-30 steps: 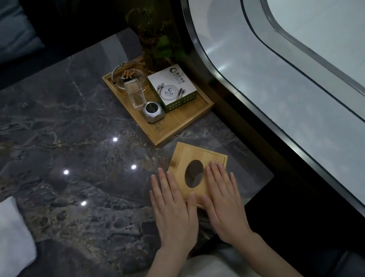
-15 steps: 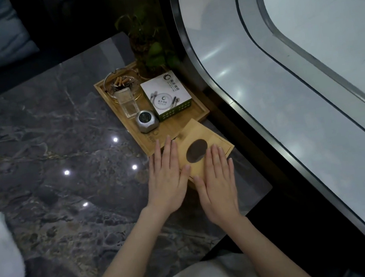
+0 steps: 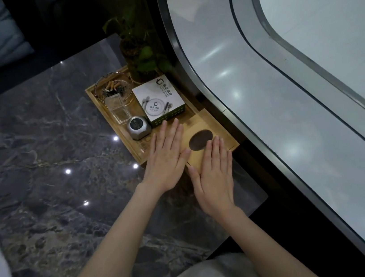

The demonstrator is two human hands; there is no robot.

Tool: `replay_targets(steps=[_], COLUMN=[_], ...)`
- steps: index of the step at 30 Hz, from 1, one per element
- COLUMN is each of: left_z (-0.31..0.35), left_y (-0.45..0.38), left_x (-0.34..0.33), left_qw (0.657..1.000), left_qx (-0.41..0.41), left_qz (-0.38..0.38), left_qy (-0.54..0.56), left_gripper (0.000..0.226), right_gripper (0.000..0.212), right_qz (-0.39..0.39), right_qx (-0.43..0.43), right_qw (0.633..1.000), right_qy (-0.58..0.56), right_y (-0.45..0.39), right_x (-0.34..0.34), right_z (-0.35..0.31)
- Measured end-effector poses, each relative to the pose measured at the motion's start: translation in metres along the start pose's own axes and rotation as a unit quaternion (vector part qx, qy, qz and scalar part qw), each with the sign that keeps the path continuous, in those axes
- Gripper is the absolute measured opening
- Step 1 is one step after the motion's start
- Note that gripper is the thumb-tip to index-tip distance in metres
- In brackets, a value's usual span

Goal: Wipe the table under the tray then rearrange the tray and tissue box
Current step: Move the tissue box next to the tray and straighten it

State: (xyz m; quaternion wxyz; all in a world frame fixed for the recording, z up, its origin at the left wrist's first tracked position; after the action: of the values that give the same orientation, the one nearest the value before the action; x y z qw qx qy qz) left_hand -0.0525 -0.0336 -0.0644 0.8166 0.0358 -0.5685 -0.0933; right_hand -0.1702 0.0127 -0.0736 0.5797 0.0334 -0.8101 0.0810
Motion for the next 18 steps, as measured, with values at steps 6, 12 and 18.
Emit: replay_targets(steps=[6, 12, 18], left_z=[0.003, 0.006, 0.019], left_y=[-0.003, -0.002, -0.002], left_x=[-0.002, 0.001, 0.008], left_qw=[1.0, 1.0, 0.998], left_qx=[0.003, 0.008, 0.051], left_qz=[0.0, 0.006, -0.037], left_qy=[0.002, -0.027, -0.004], left_gripper=[0.069, 0.064, 0.056], right_gripper=[0.073, 0.073, 0.047], right_qz=[-0.007, -0.011, -0.005], right_qx=[0.007, 0.014, 0.002], right_qw=[1.0, 1.0, 0.993], right_qy=[0.002, -0.001, -0.114], right_y=[-0.004, -0.005, -0.024], right_x=[0.001, 0.005, 0.027], right_z=[0.003, 0.004, 0.006])
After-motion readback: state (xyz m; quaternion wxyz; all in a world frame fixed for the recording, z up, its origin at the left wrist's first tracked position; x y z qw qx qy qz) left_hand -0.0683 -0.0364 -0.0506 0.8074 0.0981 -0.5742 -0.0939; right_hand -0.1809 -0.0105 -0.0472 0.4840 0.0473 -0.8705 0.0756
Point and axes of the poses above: each hand's wrist, its own y-axis away from the middle knuckle, its own x-axis out of the back of the hand, z = x × y, the point moved 3 cm from there along -y, towards the middle knuckle, and after that the axes turned 7 degrees about x, right-handed, at the moved point
